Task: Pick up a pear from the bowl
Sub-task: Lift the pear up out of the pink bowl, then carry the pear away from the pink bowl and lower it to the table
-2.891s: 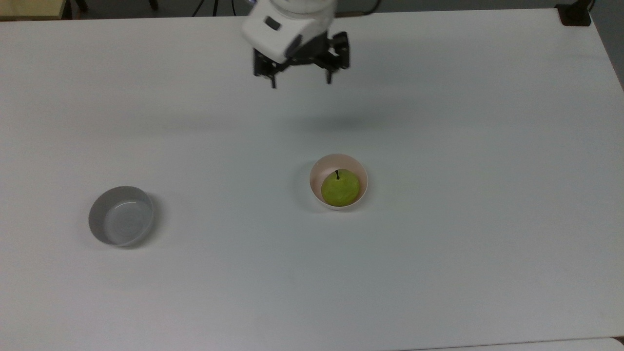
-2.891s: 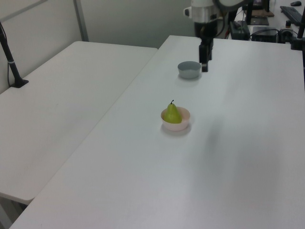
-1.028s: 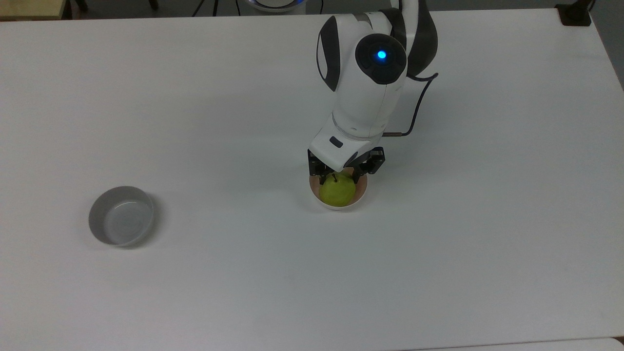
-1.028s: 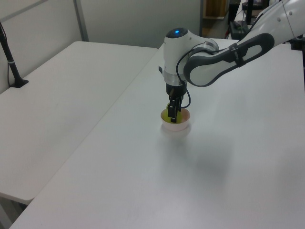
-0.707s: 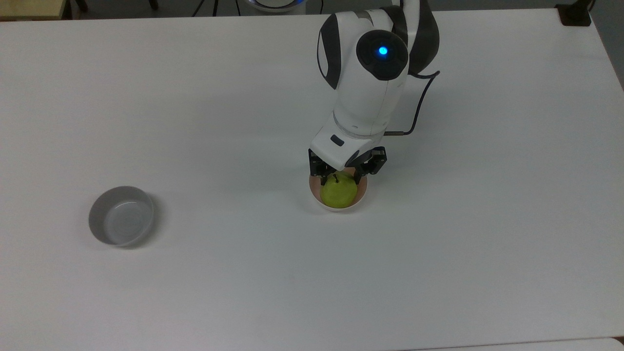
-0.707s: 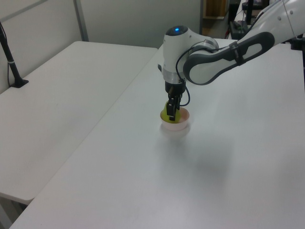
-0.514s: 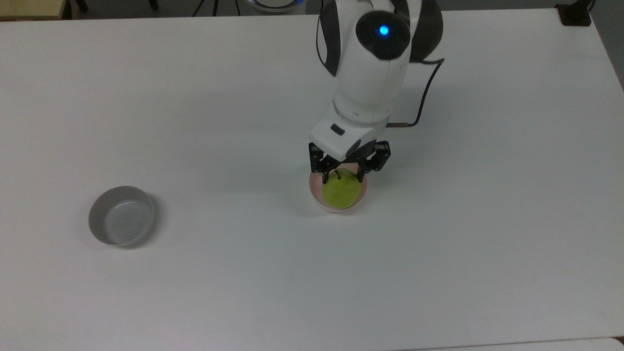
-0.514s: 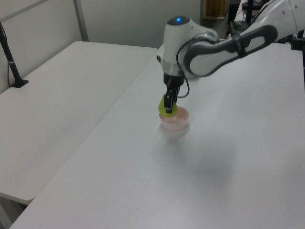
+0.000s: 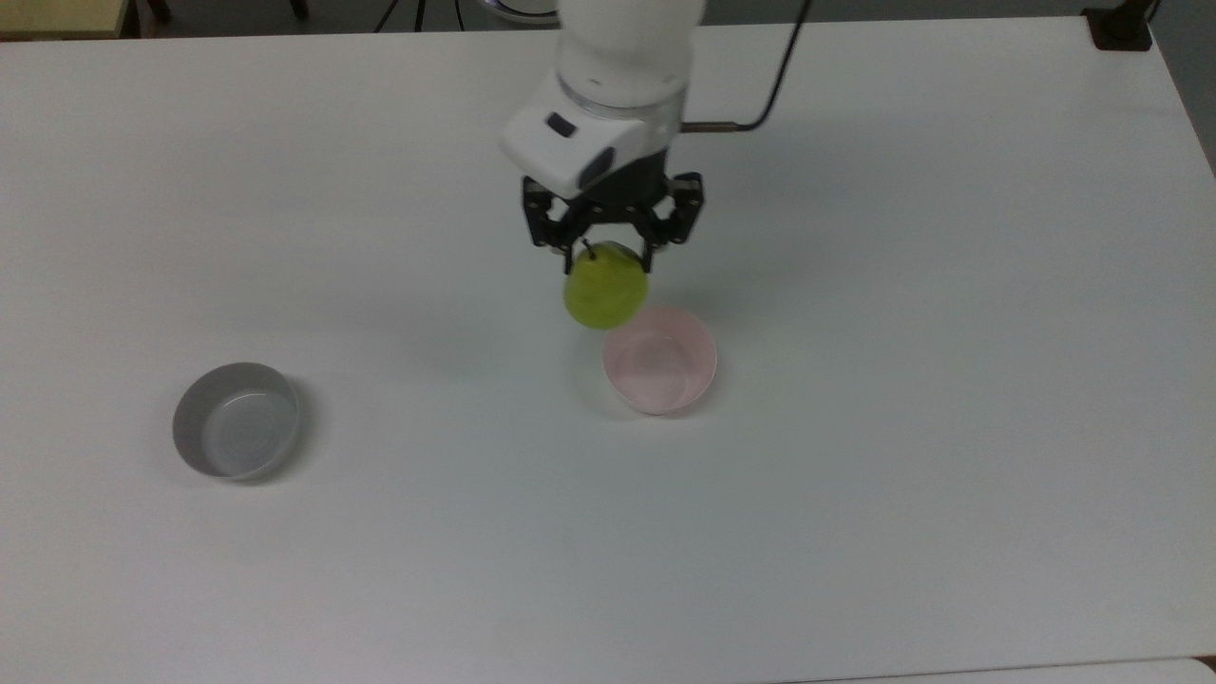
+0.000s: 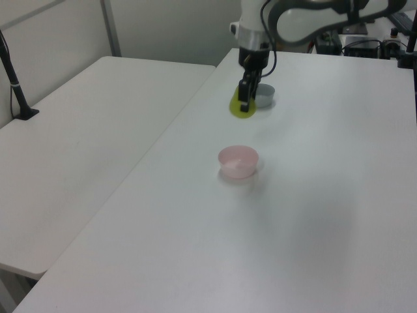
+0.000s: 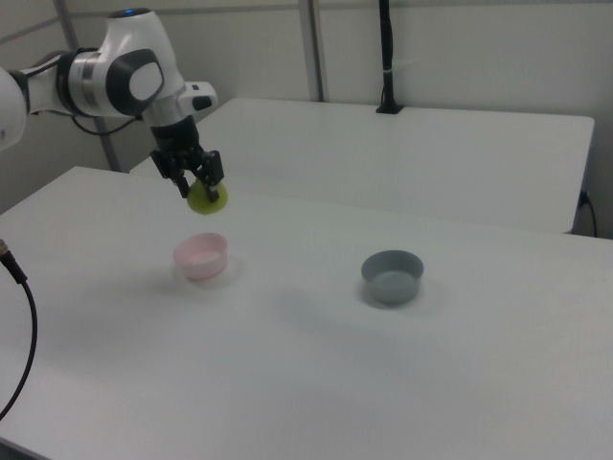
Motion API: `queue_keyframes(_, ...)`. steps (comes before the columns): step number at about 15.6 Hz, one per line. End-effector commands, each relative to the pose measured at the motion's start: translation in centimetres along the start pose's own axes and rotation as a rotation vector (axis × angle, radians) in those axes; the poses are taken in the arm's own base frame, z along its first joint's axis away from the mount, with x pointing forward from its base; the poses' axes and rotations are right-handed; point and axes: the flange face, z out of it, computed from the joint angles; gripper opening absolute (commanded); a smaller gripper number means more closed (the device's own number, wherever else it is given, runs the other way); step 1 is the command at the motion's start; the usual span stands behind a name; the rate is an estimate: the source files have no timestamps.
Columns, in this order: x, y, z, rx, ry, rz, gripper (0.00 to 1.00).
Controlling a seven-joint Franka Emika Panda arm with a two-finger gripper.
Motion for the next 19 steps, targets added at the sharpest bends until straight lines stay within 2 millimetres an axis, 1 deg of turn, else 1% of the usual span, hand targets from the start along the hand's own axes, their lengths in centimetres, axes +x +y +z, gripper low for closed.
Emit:
queue_keyframes(1,-2.8,6.5,-1.5,0.022,-0.074,-0.046,0.39)
queue_keyframes(4,-4.7,11.5,-0.5,-0.026,-0.139,-0.065,0.39)
queue_keyframes(7,-6.0,14.7,1.9,-0.073,-0.197,-0.084,0.39)
queue_keyframes(8,-6.2,15.2,2.8,-0.085,-0.212,-0.083,0.39)
queue_keyframes(9,-6.1,15.4,3.6,-0.089,-0.222,-0.083,0.39)
queue_keyframes(14,-5.1,14.8,10.7,-0.107,-0.280,-0.090,0.39)
queue_keyframes(18,-4.6,14.8,13.8,-0.145,-0.285,-0.080,0.40)
queue_keyframes(19,-4.5,14.8,14.4,-0.146,-0.289,-0.083,0.42)
